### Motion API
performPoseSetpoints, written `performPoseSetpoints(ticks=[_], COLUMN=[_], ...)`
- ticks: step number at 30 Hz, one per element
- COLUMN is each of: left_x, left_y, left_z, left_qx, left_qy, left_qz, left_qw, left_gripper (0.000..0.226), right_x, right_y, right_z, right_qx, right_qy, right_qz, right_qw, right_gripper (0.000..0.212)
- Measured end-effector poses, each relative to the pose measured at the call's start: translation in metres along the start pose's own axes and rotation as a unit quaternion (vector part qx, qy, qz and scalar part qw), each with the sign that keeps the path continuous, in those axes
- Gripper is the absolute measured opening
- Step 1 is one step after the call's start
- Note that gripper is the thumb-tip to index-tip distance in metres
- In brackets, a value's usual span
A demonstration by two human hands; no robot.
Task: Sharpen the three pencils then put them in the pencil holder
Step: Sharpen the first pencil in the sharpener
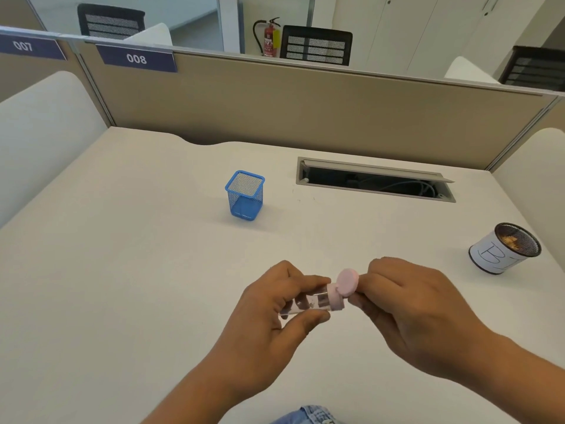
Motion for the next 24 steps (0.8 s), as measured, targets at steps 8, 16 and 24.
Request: performPoseSetpoints(ticks=[8,16,24], left_x=[0.000,-0.005,0.001], left_y=[0.000,-0.009,-0.012], left_z=[0.011,0.009,0.003], left_qx=[-0.004,-0.003,0.026], left_qy=[-0.102,-0.029,0.011], left_qz=[0.081,0.010,0.001], left_qw=[0.992,1.000,1.000], left_gripper=[0.033,0.029,0.026], right_x=[0.012,0.014,0.010], right_y=[0.006,-0.005,-0.006], right_z=[0.016,0.000,-0.008], right_qx=[-0.225,-0.187,0.000], right_qy=[-0.388,-0.328,0.015], right_qz=[0.376,0.264,0.028], right_qw=[0.811,0.887,0.999], right_gripper=[0.041,0.046,0.026])
Point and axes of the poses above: each hand's wrist, its own y-axis away from the middle knuckle, its own z-axis out of the palm, x = y × z, the point moved 4 cm from there along -y, towards the middle knuckle, and after that the axes turned 7 degrees about z, right-handed, at the moved point
